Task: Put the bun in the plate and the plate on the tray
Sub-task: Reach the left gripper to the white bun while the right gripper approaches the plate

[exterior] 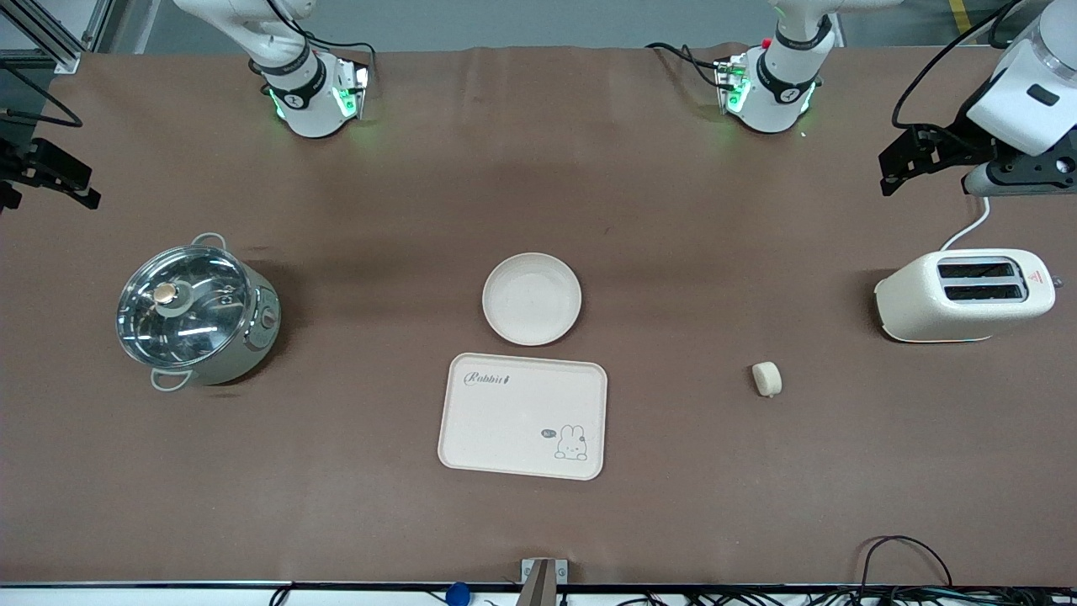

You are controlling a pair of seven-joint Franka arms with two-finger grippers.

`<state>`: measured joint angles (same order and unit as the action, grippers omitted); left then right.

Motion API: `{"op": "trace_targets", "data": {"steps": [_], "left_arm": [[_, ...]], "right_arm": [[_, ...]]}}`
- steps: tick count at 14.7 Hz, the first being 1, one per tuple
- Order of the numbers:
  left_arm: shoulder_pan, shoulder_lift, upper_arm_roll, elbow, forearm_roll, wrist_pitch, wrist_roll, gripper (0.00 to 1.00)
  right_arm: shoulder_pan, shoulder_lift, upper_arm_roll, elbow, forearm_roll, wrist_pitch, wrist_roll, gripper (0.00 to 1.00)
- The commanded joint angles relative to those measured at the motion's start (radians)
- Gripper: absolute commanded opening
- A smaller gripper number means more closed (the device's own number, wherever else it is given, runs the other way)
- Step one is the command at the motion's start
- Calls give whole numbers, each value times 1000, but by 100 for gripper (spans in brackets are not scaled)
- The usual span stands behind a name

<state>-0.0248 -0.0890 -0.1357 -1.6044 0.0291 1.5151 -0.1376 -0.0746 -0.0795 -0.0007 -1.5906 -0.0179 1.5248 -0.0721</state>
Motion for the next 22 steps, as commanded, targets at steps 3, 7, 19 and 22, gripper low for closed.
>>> {"op": "trace_targets", "data": {"steps": [3, 7, 19, 22], "left_arm": [[5, 5, 7, 21, -21, -13, 20, 100], [5, 64, 10, 43, -15, -10, 20, 100], [3, 274, 13, -270, -8, 548, -180, 100], [3, 357, 13, -334, -8, 736, -215, 100]], "right_arm": [[-8, 3, 4, -3, 4, 6, -12, 100], [-16, 4, -2, -6, 111, -2, -14, 100], [226, 119, 2, -297, 300, 534, 107, 100], [318, 154, 2, -379, 314, 734, 218, 100]]}}
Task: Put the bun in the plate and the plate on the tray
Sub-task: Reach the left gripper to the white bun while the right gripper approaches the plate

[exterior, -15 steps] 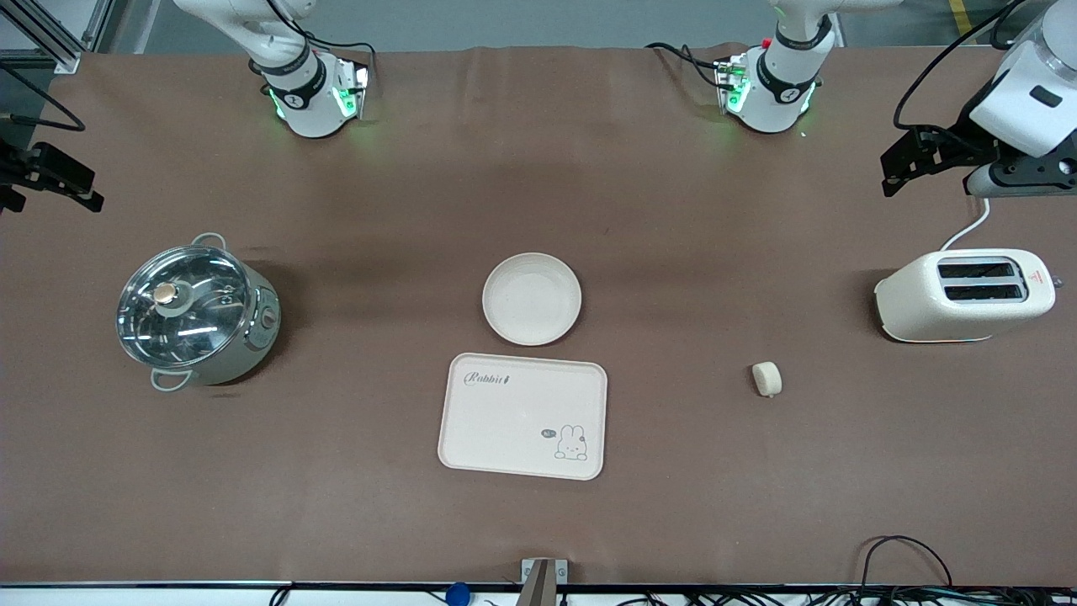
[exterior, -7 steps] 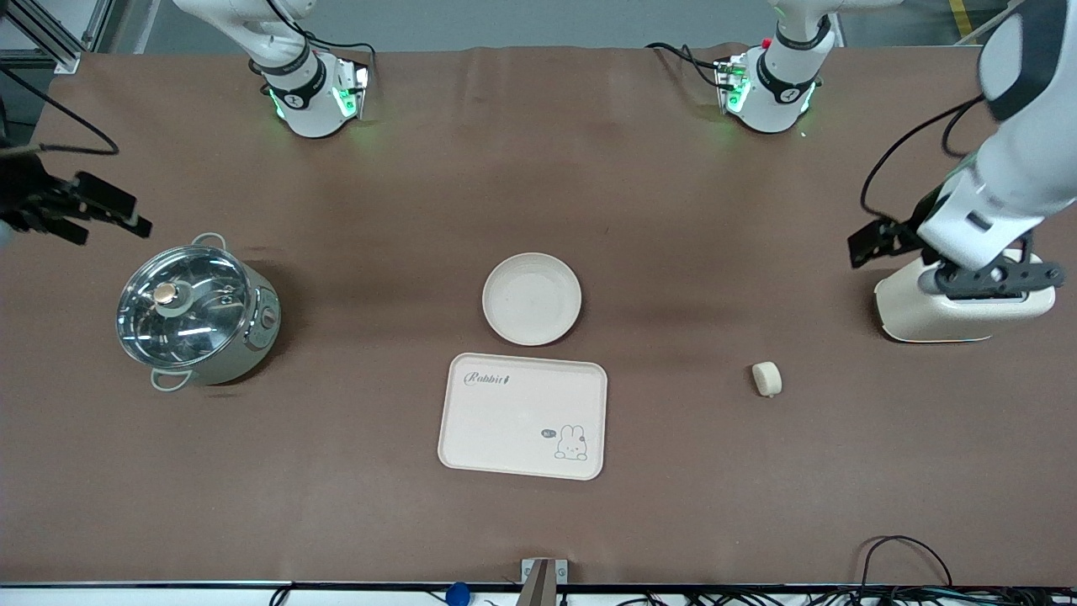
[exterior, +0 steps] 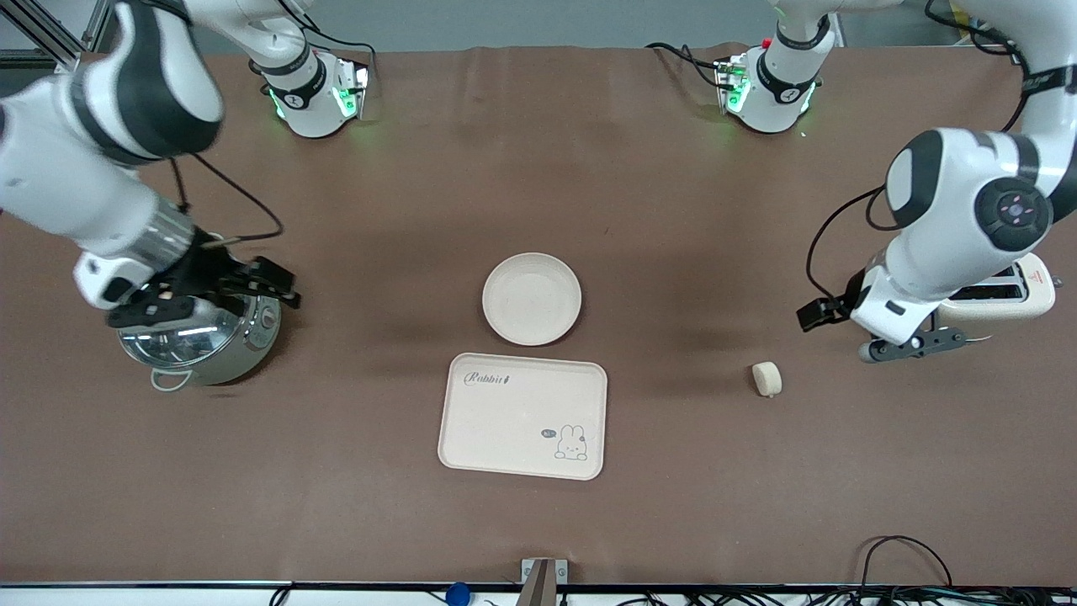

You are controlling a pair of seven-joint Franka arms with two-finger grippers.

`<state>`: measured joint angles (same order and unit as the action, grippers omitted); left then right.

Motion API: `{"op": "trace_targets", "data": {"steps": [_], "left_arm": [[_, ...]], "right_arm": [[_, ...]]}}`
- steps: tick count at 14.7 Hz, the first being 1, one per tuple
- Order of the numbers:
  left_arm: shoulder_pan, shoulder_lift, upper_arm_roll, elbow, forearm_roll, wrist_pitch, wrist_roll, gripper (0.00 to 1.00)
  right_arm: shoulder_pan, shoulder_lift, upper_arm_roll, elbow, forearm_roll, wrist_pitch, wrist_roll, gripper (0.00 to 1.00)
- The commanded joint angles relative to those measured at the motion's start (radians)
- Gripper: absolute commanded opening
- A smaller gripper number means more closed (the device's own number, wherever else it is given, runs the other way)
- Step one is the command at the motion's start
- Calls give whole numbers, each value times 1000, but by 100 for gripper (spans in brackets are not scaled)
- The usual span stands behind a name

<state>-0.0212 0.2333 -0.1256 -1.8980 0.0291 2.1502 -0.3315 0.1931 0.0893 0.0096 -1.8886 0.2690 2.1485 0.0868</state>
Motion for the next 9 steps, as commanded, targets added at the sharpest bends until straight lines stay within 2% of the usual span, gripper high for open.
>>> {"op": "trace_targets", "data": {"steps": [1, 5, 9], "left_arm": [[0, 70, 4, -47, -8, 155, -27, 100], [-6, 213, 4, -50, -5, 316, -64, 100], [-14, 313, 4, -35, -5, 437, -67, 98]], "right_arm": [[80, 4, -8, -111, 27, 179, 98, 100], [184, 108, -6, -116, 39, 234, 194, 100], [288, 266, -8, -113, 59, 411, 296, 100]]}}
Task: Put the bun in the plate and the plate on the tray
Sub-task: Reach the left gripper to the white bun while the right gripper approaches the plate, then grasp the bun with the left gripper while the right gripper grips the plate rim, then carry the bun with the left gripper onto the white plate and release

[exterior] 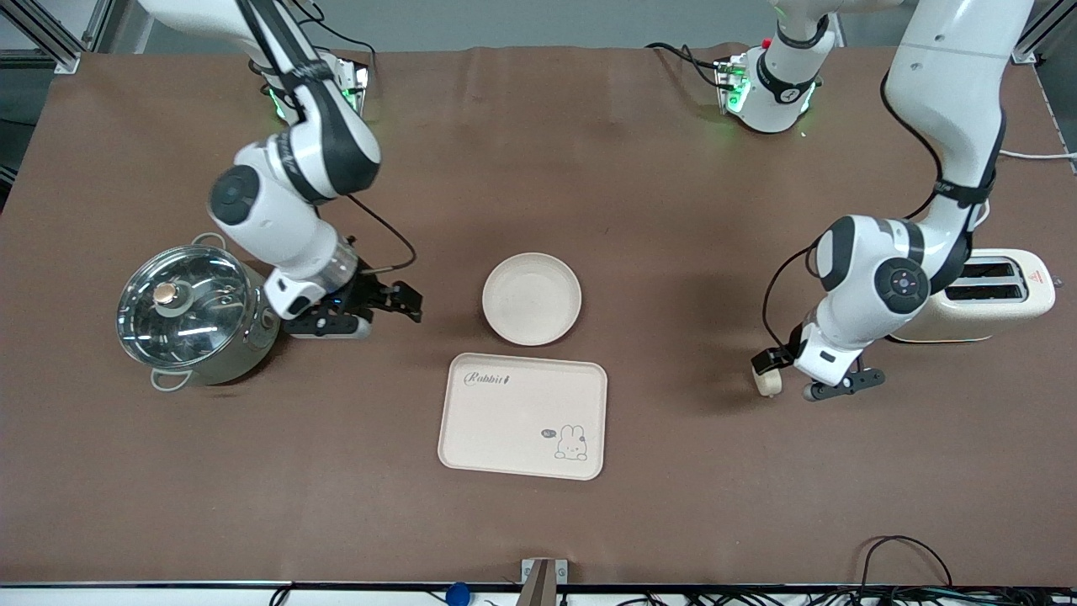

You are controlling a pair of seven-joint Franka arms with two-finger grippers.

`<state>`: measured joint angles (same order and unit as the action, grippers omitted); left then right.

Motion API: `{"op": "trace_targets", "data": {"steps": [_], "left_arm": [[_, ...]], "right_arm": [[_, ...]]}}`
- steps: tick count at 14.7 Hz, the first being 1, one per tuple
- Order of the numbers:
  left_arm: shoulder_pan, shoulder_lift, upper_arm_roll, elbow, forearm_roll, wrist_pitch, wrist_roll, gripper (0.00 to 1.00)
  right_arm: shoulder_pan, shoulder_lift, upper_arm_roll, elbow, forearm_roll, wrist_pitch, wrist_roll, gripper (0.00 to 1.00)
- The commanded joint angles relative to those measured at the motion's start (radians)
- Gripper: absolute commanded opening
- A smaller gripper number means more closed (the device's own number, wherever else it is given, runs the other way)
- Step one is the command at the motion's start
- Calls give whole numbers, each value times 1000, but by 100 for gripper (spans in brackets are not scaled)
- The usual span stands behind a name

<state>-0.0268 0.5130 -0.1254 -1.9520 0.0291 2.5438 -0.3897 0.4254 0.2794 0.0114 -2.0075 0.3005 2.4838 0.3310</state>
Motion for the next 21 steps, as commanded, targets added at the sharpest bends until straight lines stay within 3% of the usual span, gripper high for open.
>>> {"op": "trace_targets", "data": {"steps": [1, 4, 6, 9, 13, 17, 19, 21], "left_arm": [[-10, 51, 4, 21, -5, 68, -9, 95], [-8, 94, 4, 48, -5, 82, -9, 75], [-10, 98, 3, 48, -5, 82, -11, 54], [-13, 102, -5, 50, -5, 81, -32, 32], [-86, 58, -43, 48, -5, 34, -206, 29], [-241, 29, -92, 91, -6, -65, -519, 30], [-336, 41, -92, 122, -6, -83, -668, 30], [-408, 61, -92, 154, -6, -83, -786, 30]], "right_arm": [[61, 122, -10, 18, 28, 111, 81, 100], [123, 219, -8, 33, 31, 162, 97, 100], [153, 274, -5, 32, 29, 201, 97, 100], [205, 287, -2, 20, 40, 191, 129, 100], [228, 281, -2, 16, 43, 188, 148, 100], [242, 279, -4, 0, 45, 191, 174, 98], [242, 279, -4, 0, 45, 188, 158, 81], [242, 279, -4, 0, 43, 188, 158, 79]]}}
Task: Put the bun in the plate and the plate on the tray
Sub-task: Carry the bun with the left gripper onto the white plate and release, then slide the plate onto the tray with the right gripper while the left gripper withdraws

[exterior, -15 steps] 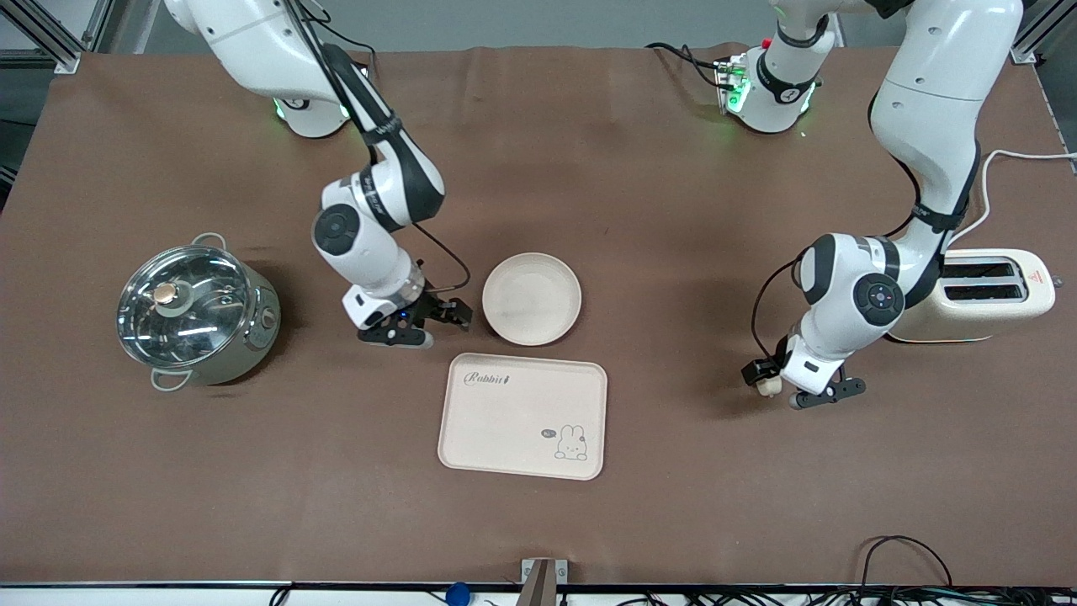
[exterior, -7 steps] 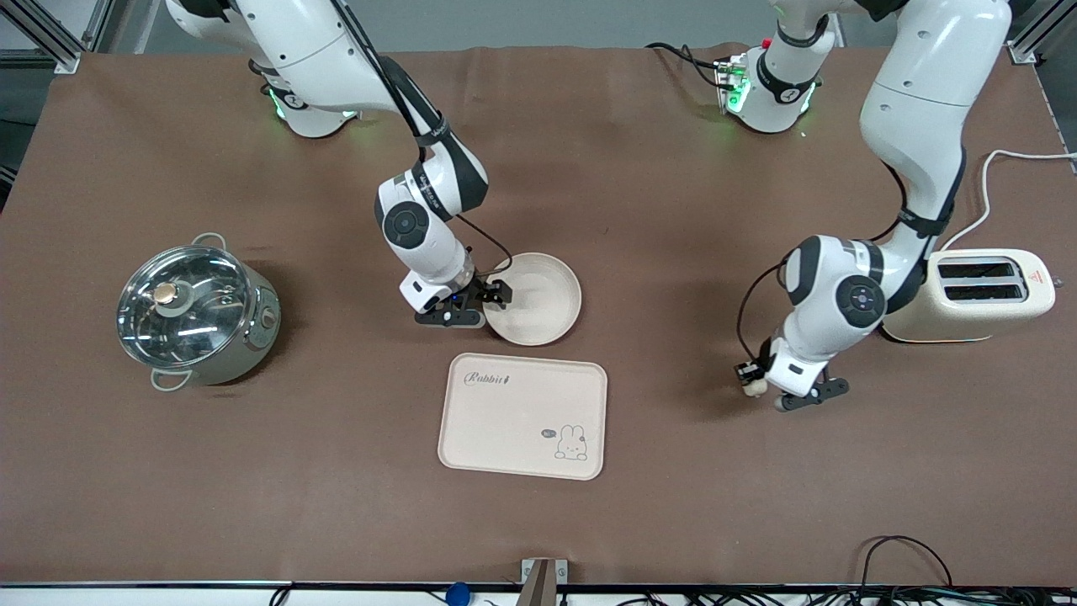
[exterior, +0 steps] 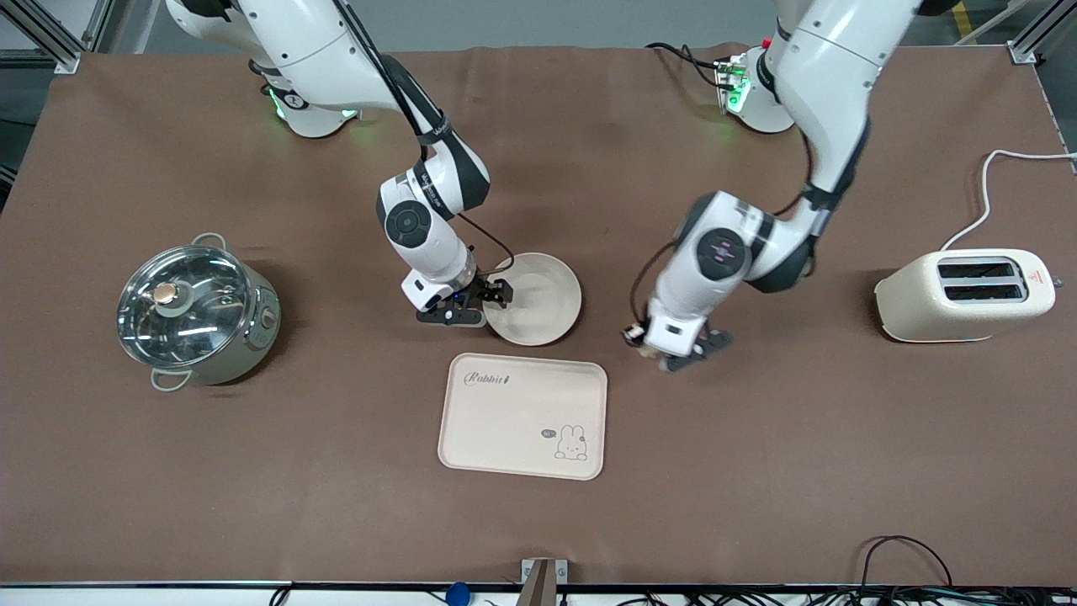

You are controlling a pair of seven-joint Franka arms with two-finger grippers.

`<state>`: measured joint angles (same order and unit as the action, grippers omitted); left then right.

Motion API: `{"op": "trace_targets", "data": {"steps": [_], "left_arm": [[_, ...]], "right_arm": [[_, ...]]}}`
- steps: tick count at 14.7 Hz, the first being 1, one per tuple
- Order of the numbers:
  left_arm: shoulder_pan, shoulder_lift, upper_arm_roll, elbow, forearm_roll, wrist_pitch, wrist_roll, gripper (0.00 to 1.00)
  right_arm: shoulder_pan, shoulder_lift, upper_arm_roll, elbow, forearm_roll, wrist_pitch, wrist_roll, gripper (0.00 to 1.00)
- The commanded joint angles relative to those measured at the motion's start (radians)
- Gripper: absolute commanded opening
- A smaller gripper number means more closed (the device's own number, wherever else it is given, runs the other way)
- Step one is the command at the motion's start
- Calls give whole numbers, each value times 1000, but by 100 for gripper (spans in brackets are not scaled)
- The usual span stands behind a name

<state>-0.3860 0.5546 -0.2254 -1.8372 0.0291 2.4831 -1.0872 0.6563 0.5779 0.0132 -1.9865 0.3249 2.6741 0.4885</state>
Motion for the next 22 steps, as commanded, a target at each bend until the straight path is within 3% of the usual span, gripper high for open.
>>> {"op": "trace_targets", "data": {"steps": [1, 4, 5, 7, 10, 11, 12, 13, 15, 16, 19, 21, 22], "left_arm": [[-78, 31, 8, 55, -6, -23, -130, 30], [-151, 96, 8, 125, -6, -23, -229, 30], [-177, 122, 8, 156, -6, -23, -264, 32], [-214, 162, 8, 193, -6, -21, -312, 40], [-241, 188, 8, 211, -8, -18, -345, 52], [-243, 183, 9, 208, -5, -18, -358, 64], [-238, 180, 9, 208, -5, -19, -367, 85], [-235, 173, 11, 208, -5, -23, -369, 100], [-222, 139, 21, 208, 8, -38, -366, 100], [-199, 101, 33, 213, 23, -94, -361, 100], [-99, -5, 35, 263, 63, -275, -253, 100], [-29, -65, 34, 303, 63, -398, -116, 100], [7, -94, 34, 314, 63, -450, -41, 100]], "right_arm": [[11, -19, -6, -21, 20, -2, 1, 79], [11, -18, -6, -21, 20, -2, -2, 78], [11, -18, -6, -21, 19, -2, -2, 71], [11, -19, -6, -21, 19, -2, -2, 59], [8, -32, -6, -18, 19, -26, -5, 57], [2, -42, -7, -15, 19, -60, -5, 58], [0, -47, -7, -14, 19, -77, -5, 58], [0, -50, -7, -15, 19, -80, -7, 58], [-1, -50, -7, -9, 19, -80, -8, 57], [-3, -50, -7, -8, 19, -80, -13, 50], [0, -49, -7, -6, 19, -80, -11, 14], [3, -46, -9, -6, 19, -74, -11, 9], [3, -46, -7, -5, 19, -77, -10, 1]]}}
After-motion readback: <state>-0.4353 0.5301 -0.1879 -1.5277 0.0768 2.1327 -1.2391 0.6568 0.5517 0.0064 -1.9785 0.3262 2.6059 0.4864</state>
